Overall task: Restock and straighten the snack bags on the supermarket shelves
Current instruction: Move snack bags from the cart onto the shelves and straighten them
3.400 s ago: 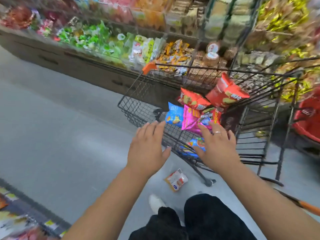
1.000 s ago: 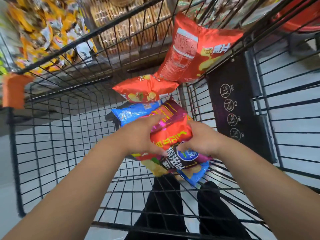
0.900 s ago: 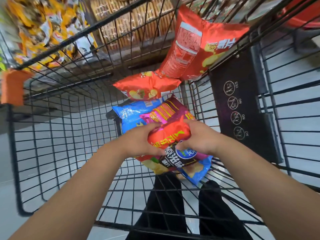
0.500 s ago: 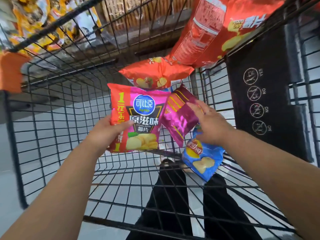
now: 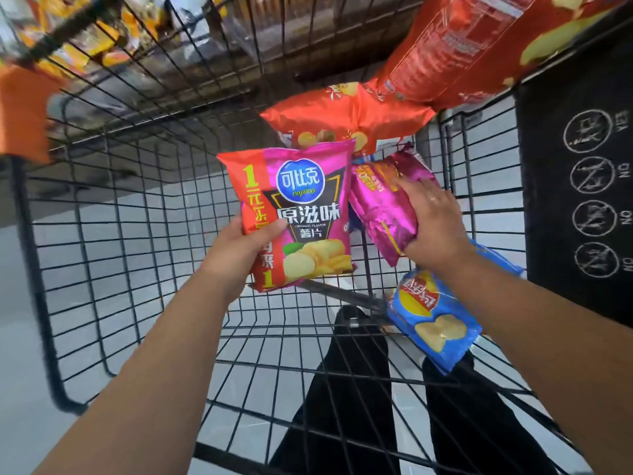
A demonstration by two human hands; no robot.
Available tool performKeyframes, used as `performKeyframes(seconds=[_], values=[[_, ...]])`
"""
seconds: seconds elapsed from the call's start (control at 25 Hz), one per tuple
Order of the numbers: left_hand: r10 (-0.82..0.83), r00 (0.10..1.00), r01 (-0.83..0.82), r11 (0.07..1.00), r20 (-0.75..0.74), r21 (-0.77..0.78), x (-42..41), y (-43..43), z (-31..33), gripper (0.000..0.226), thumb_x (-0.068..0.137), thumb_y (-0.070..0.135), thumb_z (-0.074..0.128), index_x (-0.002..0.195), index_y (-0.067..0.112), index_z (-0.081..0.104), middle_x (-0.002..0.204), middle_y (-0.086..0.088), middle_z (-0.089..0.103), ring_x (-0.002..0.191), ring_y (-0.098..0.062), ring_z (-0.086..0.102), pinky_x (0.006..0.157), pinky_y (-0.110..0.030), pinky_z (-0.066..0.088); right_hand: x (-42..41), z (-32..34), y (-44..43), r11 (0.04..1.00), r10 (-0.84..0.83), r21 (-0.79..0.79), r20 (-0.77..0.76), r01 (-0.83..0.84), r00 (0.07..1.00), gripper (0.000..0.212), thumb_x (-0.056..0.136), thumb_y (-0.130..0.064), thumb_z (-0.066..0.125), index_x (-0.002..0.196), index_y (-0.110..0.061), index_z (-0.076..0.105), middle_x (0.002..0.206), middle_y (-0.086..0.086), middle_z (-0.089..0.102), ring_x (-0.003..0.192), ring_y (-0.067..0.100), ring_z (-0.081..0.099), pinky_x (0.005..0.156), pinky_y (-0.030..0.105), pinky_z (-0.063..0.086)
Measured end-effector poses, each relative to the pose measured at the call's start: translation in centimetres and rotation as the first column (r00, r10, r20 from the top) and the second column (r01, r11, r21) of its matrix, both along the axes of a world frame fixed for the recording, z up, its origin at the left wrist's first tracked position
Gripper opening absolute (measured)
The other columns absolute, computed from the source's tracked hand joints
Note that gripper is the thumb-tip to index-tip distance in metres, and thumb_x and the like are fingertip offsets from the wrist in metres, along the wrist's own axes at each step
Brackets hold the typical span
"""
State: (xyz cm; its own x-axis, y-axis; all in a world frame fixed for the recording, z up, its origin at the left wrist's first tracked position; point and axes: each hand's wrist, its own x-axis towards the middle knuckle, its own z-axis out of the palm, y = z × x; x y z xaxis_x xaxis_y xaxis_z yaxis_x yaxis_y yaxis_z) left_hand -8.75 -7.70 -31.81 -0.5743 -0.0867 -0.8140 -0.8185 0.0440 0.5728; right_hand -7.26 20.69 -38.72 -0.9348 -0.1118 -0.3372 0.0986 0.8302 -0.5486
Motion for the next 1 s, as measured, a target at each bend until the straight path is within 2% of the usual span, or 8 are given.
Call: performKeyframes(seconds=[0.16,0.24,0.36,0.48,0.64,0.76,0.88,1.0], values=[[0.017,0.999,-0.014,0.997,-0.034,0.081,-0.4,-0.3,1.2,0.046,0.069,0.027,0.081,0.111,0.017,0.067,0.105,-0.007,0.075,0.095,-0.026,0.072,0.085,-0.04,0.055,-1.7,3.0,2.1,0.922,-0.193,-0.306,0.167,0.237,0.967,0.064,0.076,-0.022,0.075,0.135,-0.029,0.051,0.117,-0.006,0.063,0.101,0.011,0.059,0.091,0.022,0.043],[0.031,0.999,-0.027,0.994,-0.043,0.101,-0.7,-0.4,2.1,0.047,0.067,0.032,0.079,0.11,0.018,0.067,0.103,-0.006,0.076,0.091,-0.024,0.073,0.082,-0.038,0.055,-2.9,5.1,2.8,0.809,-0.236,-0.459,0.316,0.366,0.919,0.054,0.076,-0.015,0.075,0.119,-0.043,0.056,0.105,-0.01,0.067,0.092,0.011,0.064,0.087,0.029,0.05],[0.028,0.999,-0.023,0.99,-0.031,0.136,-1.2,-0.6,3.3,0.074,0.036,0.05,0.094,0.099,0.019,0.072,0.097,-0.005,0.077,0.084,-0.021,0.074,0.07,-0.034,0.06,-4.8,8.4,4.0,0.647,-0.141,-0.586,0.537,0.488,0.832,0.042,0.081,0.0,0.071,0.114,-0.025,0.063,0.081,-0.008,0.073,0.071,0.004,0.068,0.068,0.022,0.056],[0.023,1.0,-0.023,0.987,0.004,0.156,-1.3,-0.8,3.4,0.055,0.048,0.042,0.09,0.094,0.018,0.074,0.092,-0.007,0.077,0.078,-0.022,0.075,0.069,-0.037,0.06,-5.0,9.9,3.9,0.433,0.057,-0.598,0.765,0.675,0.641,0.088,0.037,-0.029,0.099,0.117,-0.013,0.066,0.107,0.005,0.073,0.094,0.019,0.071,0.081,0.035,0.058],[0.017,0.999,-0.023,0.992,0.047,0.126,-1.3,-0.9,3.7,0.036,0.072,0.024,0.076,0.106,0.015,0.068,0.095,-0.009,0.077,0.077,-0.022,0.074,0.071,-0.038,0.061,-3.3,8.3,3.1,0.211,0.002,-0.518,0.849,0.829,0.529,0.096,0.016,-0.029,0.1,0.105,-0.015,0.069,0.102,0.009,0.074,0.091,0.023,0.072,0.07,0.035,0.06],[0.019,0.999,-0.027,0.987,0.05,0.157,-1.2,-0.8,4.8,0.036,0.075,0.024,0.076,0.108,0.015,0.068,0.1,-0.01,0.076,0.083,-0.024,0.074,0.071,-0.038,0.061,-2.6,8.4,2.7,0.121,-0.076,-0.473,0.872,0.873,0.483,0.084,0.044,-0.032,0.093,0.121,-0.013,0.064,0.116,0.012,0.07,0.101,0.026,0.069,0.078,0.04,0.059],[0.03,0.999,-0.037,0.985,0.042,0.167,-1.2,0.1,6.5,0.04,0.074,0.027,0.075,0.111,0.013,0.067,0.1,-0.01,0.076,0.083,-0.024,0.074,0.072,-0.038,0.062,-2.8,10.1,1.5,0.067,-0.266,-0.404,0.874,0.912,0.406,0.048,0.087,-0.032,0.062,0.13,-0.01,0.058,0.115,0.012,0.07,0.097,0.026,0.069,0.082,0.041,0.058],[0.021,1.0,-0.025,0.981,0.02,0.192,-1.5,1.2,10.1,0.038,0.073,0.03,0.069,0.108,0.014,0.067,0.095,-0.008,0.077,0.078,-0.022,0.075,0.069,-0.037,0.062,-3.0,13.1,1.6,0.069,-0.432,-0.455,0.789,0.888,0.438,0.037,0.096,-0.033,0.055,0.127,-0.013,0.058,0.105,0.01,0.074,0.092,0.026,0.071,0.089,0.047,0.055]])
